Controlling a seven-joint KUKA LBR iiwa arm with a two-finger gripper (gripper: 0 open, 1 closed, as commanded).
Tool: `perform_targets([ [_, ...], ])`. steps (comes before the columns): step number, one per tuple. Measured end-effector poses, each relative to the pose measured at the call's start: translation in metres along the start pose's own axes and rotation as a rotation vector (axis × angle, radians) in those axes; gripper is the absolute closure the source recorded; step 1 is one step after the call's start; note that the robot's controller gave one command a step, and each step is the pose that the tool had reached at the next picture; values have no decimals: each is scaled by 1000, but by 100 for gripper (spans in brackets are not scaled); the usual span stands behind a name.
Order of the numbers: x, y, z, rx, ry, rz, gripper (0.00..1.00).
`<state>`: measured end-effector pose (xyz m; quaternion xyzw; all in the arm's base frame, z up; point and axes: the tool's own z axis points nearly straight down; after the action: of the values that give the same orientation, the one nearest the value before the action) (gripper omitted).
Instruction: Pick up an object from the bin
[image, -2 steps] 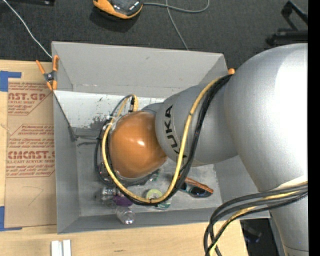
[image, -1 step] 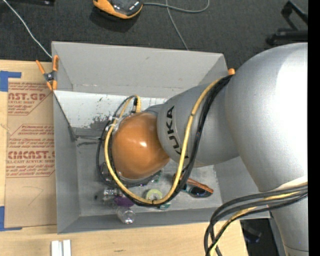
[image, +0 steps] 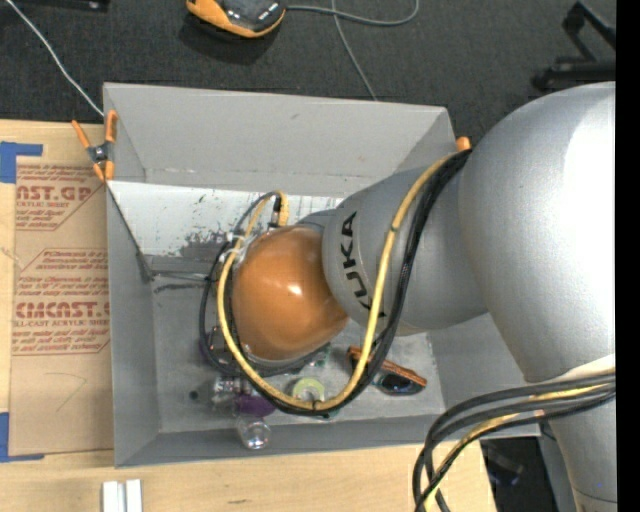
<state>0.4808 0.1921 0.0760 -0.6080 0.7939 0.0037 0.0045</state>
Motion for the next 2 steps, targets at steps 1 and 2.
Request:
perform_targets([
  [1, 0, 0, 0, 0, 0, 0, 100],
  [2, 0, 0, 0, 0, 0, 1, 100],
])
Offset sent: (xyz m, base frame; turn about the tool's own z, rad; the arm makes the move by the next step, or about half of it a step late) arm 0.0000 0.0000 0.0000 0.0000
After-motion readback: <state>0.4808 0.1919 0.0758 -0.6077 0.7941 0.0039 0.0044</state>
